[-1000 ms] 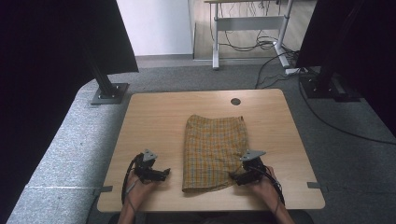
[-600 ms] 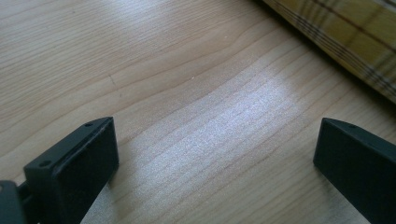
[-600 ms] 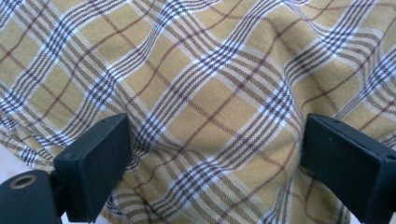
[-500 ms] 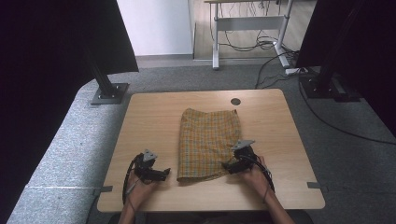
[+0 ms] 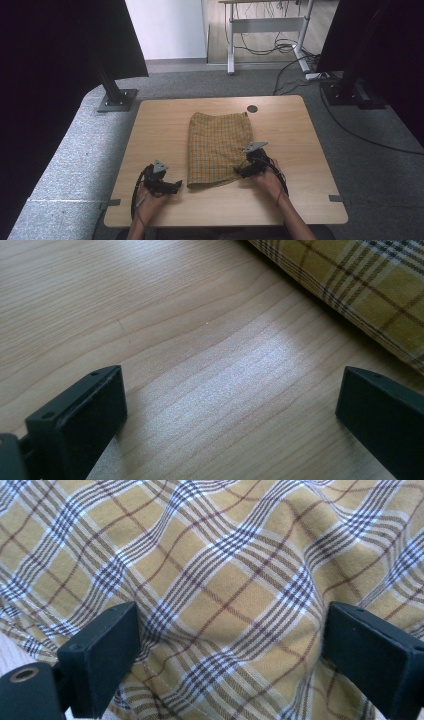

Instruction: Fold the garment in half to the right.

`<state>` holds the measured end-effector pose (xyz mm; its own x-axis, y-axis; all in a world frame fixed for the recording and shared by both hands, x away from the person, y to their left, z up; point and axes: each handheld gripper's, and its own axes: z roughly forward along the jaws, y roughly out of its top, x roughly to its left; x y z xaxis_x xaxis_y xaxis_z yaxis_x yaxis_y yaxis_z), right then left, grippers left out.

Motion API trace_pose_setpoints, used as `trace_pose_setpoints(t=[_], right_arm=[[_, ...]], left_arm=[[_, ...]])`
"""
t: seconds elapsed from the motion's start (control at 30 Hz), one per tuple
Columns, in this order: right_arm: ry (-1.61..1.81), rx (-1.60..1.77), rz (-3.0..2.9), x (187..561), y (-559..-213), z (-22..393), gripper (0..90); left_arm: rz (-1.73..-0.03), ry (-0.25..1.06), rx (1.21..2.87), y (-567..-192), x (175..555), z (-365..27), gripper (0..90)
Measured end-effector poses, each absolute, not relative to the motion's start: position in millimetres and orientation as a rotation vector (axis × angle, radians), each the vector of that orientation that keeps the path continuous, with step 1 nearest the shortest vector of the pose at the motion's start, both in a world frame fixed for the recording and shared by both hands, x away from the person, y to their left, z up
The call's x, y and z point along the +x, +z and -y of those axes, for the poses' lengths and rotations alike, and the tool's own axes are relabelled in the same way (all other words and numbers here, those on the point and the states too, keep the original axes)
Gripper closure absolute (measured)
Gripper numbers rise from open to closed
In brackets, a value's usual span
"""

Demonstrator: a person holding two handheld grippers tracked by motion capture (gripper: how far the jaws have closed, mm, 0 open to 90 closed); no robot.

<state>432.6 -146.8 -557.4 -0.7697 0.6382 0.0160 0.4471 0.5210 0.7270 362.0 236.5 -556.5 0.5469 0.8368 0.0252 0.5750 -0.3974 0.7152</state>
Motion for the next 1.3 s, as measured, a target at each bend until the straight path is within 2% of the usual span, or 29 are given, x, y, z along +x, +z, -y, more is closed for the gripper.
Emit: trace_pose_setpoints(t=[0.7, 1.3], right_arm=[[1.217, 0.909, -2.466, 412.4, -531.8, 163.6, 8.1], [1.234, 0.948, -2.424, 388.4, -525.4, 193.5, 7.3]], left_arm=[[-1.134, 0.509, 2.119, -556.6, 362.0, -236.5, 0.0], [-1.140, 0.512, 2.117, -556.6, 361.8, -236.4, 0.0]])
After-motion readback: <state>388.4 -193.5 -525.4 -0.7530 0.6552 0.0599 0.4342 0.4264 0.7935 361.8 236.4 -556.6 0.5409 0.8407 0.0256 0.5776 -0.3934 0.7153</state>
